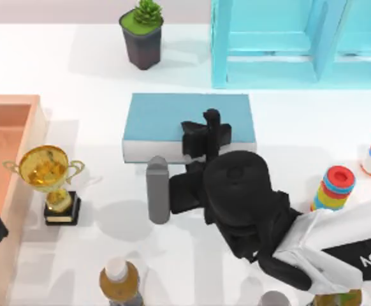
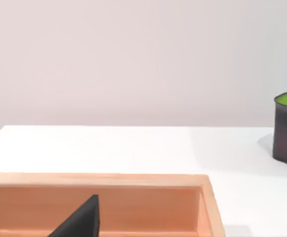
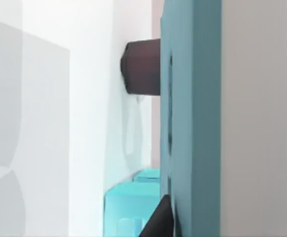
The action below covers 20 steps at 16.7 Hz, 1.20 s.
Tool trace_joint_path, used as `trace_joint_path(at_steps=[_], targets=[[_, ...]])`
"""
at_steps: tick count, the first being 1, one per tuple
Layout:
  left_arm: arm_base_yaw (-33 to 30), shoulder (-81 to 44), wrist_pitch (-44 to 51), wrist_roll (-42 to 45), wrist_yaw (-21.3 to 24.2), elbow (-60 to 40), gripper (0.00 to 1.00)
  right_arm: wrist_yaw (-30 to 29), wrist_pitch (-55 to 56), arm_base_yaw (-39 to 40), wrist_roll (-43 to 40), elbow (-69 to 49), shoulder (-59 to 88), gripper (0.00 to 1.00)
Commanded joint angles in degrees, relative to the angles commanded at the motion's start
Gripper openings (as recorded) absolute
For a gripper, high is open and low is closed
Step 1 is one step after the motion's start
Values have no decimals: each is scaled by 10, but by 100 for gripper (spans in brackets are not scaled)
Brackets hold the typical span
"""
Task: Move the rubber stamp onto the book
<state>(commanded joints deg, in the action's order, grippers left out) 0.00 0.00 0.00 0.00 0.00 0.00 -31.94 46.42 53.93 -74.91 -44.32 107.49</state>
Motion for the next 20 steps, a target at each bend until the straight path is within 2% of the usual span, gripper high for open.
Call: trace_joint_path(at_steps=[9,16,20], targets=[[0,0,0,0,0,0,100,-4,0,2,4,9,-4,0],[0,0,0,0,0,0,100,-2,71,1,6,19,50,0],[0,0,0,0,0,0,100,-5,75,3,4,22,58,0]])
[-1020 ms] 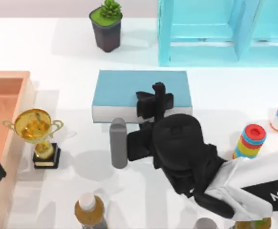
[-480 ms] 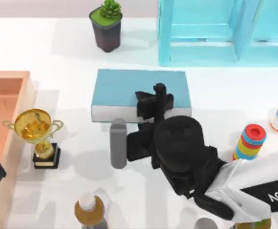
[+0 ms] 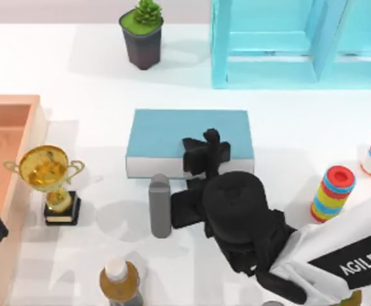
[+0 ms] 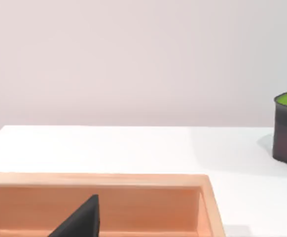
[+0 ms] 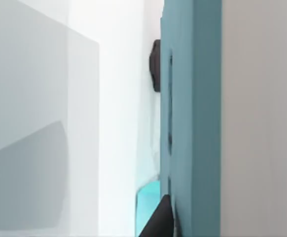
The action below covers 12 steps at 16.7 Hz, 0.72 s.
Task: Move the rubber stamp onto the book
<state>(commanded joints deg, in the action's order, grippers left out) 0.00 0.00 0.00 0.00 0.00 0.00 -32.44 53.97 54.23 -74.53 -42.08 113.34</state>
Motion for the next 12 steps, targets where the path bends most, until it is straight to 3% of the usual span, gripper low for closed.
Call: trace_joint_path(at_steps=[1,12], targets=[[0,0,0,0,0,0,100,0,0,0,0,0,0,0],[0,0,0,0,0,0,100,0,0,0,0,0,0,83]])
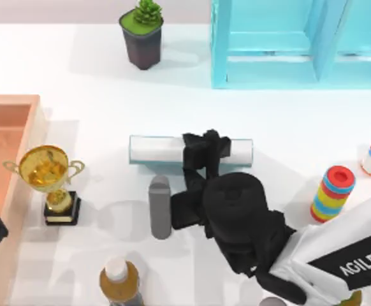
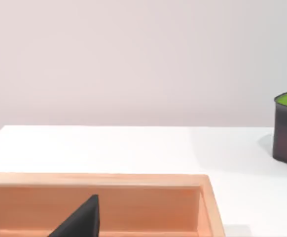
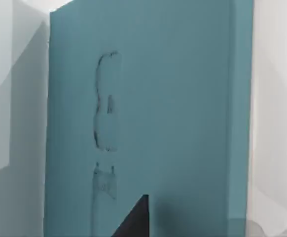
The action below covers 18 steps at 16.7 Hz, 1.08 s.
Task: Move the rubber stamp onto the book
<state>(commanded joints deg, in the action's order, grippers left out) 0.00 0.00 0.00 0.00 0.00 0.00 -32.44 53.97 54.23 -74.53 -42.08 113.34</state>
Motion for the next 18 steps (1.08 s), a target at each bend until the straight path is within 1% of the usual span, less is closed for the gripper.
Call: trace_joint_path(at_steps=[2,3,11,13,15,18], targets=[[0,0,0,0,0,0,100,0,0,0,0,0,0,98],[0,0,0,0,0,0,100,0,0,0,0,0,0,100],[0,0,0,0,0,0,100,0,0,0,0,1,1,100],[0,0,0,0,0,0,100,-8,-1,2,8,-2,-7,100],[0,0,0,0,0,0,100,-39,-6,13,32,-11,-37,100],[0,0,0,0,0,0,100,-109,-22,54,76,-19,-104,100]])
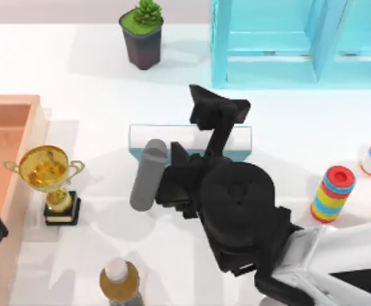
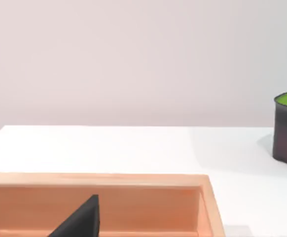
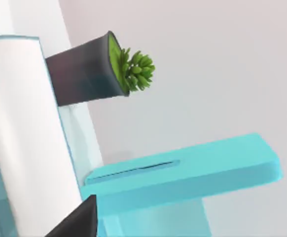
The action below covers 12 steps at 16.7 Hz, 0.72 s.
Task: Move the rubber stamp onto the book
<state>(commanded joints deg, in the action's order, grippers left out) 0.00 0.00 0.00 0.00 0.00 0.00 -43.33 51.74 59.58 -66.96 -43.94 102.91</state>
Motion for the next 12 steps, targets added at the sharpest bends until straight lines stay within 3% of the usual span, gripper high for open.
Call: trace_joint_path(at_steps=[6,12], targets=[[0,0,0,0,0,0,100,-129,-51,139,63,54,-83,100],[0,0,0,0,0,0,100,-139,-98,215,69,131,-30,100]])
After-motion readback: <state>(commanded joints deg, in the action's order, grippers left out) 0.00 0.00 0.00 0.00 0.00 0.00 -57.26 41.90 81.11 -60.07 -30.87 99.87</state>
